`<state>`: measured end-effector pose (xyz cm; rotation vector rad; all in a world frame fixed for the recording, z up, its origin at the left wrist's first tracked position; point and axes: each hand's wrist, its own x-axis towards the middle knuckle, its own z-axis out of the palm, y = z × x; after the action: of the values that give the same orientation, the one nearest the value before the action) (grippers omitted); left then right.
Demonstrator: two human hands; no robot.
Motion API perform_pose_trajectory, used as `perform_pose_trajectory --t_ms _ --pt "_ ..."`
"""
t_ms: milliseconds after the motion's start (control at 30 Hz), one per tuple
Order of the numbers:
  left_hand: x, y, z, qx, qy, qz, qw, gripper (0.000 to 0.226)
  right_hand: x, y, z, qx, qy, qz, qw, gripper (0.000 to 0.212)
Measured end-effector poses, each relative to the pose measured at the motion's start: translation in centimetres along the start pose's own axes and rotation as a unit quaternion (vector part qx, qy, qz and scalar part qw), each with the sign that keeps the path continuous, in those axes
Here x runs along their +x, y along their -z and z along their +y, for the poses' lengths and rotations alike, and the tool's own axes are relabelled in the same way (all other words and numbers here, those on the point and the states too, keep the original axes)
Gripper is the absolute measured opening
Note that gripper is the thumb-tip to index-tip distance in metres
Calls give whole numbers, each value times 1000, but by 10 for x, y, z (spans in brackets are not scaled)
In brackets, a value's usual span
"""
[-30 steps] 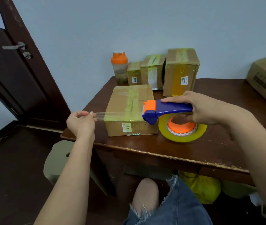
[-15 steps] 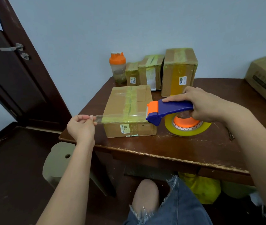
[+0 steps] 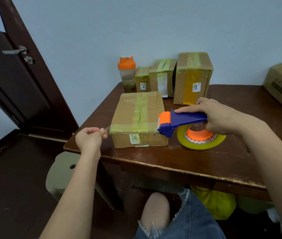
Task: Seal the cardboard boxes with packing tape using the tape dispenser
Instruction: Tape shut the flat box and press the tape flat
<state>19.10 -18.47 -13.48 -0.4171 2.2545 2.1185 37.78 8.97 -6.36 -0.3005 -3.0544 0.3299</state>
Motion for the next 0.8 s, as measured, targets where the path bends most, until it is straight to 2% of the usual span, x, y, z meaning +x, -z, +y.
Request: perform_pose_trajectory --t_ms 133,267,433,600,700,800 --pt "6 -1 -2 27 38 -47 998 11 0 -5 3 17 -8 2 1000 98" --pt "6 -6 -1 76 35 -67 994 12 -1 -10 6 55 -16 -6 998 101" --pt "6 -9 -1 153 -15 -89 984 22 -3 -12 5 69 -21 -10 997 99" --pt "2 -10 -4 227 -88 -72 967 24 -3 -13 4 78 -20 -3 997 98" --pt "-1 -9 -8 323 -167 -38 931 28 -3 -13 4 84 -24 -4 996 97" --pt "3 -4 -15 384 -195 -23 902 46 -3 -13 3 82 -23 -3 996 97"
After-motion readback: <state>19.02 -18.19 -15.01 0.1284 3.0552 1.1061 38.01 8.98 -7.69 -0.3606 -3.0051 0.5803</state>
